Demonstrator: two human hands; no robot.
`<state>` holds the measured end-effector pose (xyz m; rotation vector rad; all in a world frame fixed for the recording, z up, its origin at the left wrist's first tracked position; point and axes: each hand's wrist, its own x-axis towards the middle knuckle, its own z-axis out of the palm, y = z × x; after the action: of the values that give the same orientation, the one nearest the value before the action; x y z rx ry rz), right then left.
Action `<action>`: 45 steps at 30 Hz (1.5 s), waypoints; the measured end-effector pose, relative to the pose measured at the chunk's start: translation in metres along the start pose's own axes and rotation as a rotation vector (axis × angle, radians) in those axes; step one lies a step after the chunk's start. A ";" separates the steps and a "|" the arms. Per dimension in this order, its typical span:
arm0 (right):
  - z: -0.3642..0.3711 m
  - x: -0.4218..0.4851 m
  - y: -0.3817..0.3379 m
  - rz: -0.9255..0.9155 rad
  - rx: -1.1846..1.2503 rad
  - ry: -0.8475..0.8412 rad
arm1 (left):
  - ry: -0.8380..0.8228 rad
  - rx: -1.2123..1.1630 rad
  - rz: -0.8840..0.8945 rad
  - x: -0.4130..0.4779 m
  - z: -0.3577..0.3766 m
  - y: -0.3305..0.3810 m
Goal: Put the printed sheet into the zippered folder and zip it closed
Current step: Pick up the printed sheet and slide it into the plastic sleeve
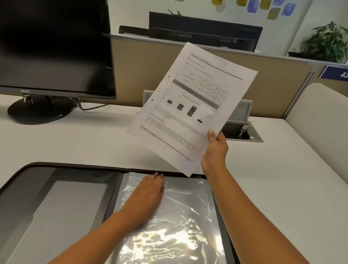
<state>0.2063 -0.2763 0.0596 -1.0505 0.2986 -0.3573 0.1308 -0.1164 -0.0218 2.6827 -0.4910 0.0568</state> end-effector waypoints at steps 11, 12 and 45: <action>0.006 0.009 0.020 0.149 0.059 0.021 | 0.045 -0.085 0.102 -0.006 -0.008 -0.002; 0.006 0.009 0.020 0.148 0.057 0.020 | 0.043 -0.091 0.101 -0.006 -0.009 -0.002; 0.016 0.014 0.003 0.277 -0.295 -0.062 | 0.230 -0.278 0.112 0.010 -0.029 0.015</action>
<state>0.2262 -0.2682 0.0632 -1.2874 0.4446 -0.0310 0.1361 -0.1213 0.0121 2.3399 -0.5319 0.3031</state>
